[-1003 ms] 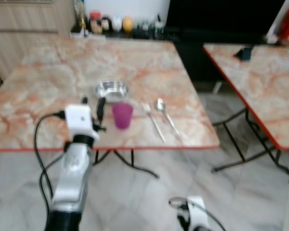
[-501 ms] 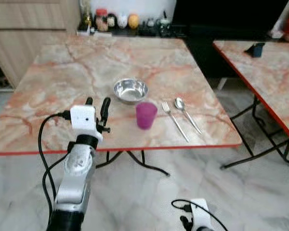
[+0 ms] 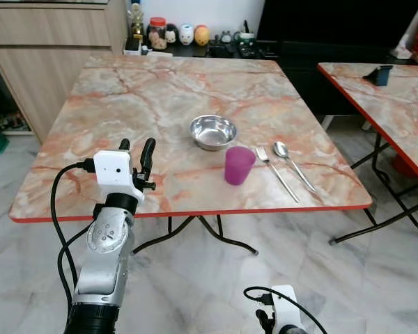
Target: Setting the table
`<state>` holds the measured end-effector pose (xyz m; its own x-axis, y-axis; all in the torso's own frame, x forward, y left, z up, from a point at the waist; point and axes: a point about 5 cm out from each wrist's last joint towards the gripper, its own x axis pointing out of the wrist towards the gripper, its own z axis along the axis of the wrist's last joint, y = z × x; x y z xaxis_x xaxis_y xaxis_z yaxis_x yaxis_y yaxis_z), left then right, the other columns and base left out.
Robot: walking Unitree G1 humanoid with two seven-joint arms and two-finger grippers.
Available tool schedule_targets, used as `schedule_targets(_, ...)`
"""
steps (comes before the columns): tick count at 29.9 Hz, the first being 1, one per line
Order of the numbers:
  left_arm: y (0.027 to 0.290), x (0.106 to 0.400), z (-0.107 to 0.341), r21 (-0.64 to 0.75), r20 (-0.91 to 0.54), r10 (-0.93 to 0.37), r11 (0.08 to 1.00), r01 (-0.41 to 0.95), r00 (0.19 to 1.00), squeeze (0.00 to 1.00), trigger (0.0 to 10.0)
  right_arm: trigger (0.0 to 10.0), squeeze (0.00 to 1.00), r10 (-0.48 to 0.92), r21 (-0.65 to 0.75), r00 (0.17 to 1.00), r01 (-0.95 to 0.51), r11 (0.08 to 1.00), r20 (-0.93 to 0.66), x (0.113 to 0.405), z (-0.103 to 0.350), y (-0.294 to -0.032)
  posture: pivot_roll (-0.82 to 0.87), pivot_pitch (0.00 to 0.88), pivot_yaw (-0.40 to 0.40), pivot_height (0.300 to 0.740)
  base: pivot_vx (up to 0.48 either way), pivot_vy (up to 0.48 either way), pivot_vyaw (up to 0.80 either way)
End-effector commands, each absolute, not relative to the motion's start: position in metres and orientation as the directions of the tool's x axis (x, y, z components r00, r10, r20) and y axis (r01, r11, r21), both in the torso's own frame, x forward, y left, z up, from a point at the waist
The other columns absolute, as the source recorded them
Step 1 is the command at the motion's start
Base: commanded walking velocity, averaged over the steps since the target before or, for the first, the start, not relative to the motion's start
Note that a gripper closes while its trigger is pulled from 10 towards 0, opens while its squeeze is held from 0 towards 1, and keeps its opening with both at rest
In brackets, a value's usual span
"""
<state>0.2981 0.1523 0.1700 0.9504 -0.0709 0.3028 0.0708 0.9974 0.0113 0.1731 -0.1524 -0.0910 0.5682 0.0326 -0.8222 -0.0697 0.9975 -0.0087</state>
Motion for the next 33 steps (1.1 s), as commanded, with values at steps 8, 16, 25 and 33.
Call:
schedule_targets(8, 0.1449, 0.2995, 0.1727, 0.008, 0.289, -0.117, 0.993, 0.12, 0.95, 0.0, 10.0, 10.0, 0.0, 0.02, -0.018, 0.57, -0.061, 0.998, -0.821, 0.1737, -0.0906, -0.1554, 0.08, 0.0, -0.082, 0.74, 0.0, 0.0, 0.0)
schedule_targets(16, 0.1492, 0.3, 0.1738, 0.014, 0.289, -0.106, 0.994, 0.106, 0.951, 0.0, 10.0, 10.0, 0.0, 0.018, -0.021, 0.569, -0.061, 0.998, -0.822, 0.1733, -0.0908, -0.1557, 0.08, 0.0, -0.083, 0.74, 0.238, 0.0, 0.0)
schedule_targets(25, 0.1489, 0.299, 0.174, 0.017, 0.29, -0.106, 0.994, 0.106, 0.951, 0.0, 10.0, 10.0, 0.0, 0.017, -0.023, 0.568, -0.063, 0.998, -0.823, 0.1737, -0.0907, -0.156, 0.08, 0.0, -0.086, 0.74, 0.304, 0.0, 0.0)
schedule_targets(33, 0.1491, 0.299, 0.1747, 0.025, 0.291, -0.108, 0.994, 0.106, 0.95, 0.0, 10.0, 10.0, 0.0, 0.018, -0.023, 0.568, -0.064, 0.998, -0.823, 0.1738, -0.0906, -0.1558, 0.09, 0.0, -0.086, 0.74, 0.307, 0.0, 0.0)
